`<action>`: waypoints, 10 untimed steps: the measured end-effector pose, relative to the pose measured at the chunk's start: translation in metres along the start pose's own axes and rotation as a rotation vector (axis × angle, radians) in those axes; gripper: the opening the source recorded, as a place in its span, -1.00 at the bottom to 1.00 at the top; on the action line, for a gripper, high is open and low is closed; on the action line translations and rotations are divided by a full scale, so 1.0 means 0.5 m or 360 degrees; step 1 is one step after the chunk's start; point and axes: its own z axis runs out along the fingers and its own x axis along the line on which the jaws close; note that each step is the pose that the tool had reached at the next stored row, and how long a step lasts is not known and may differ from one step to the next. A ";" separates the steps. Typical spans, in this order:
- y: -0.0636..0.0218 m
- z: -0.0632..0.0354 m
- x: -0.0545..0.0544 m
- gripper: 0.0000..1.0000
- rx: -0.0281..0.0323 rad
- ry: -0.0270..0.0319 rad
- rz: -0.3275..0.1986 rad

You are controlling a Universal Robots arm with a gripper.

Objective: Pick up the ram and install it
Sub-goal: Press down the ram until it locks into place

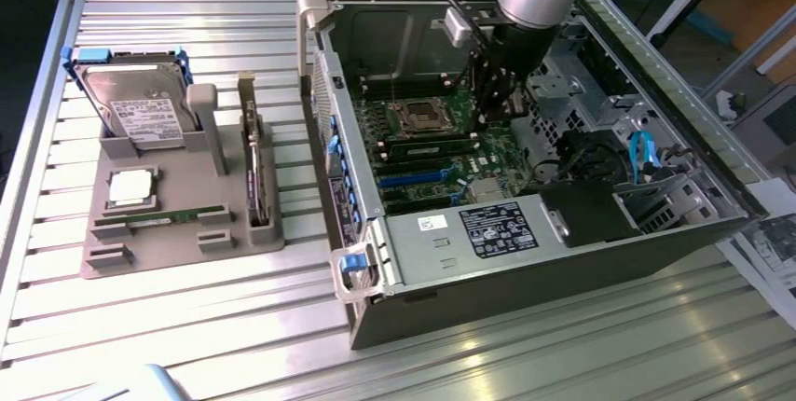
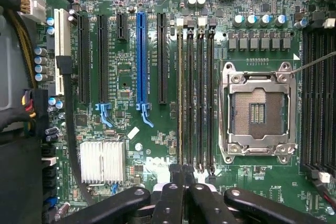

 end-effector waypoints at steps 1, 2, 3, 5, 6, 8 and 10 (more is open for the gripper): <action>0.009 0.000 0.000 -0.79 -0.00001 0.00001 0.0000; 0.027 0.000 0.000 -0.79 0.00000 0.00000 0.0000; 0.047 0.001 0.000 -0.79 0.00001 0.00000 0.0000; 0.082 0.001 0.001 -0.79 0.00005 0.00000 0.0000; 0.096 0.001 0.001 -0.79 0.00006 0.00000 0.0000; 0.113 0.002 0.001 -0.79 0.00006 0.00001 0.0000; 0.133 0.002 0.001 -0.79 0.00006 -0.00001 0.0000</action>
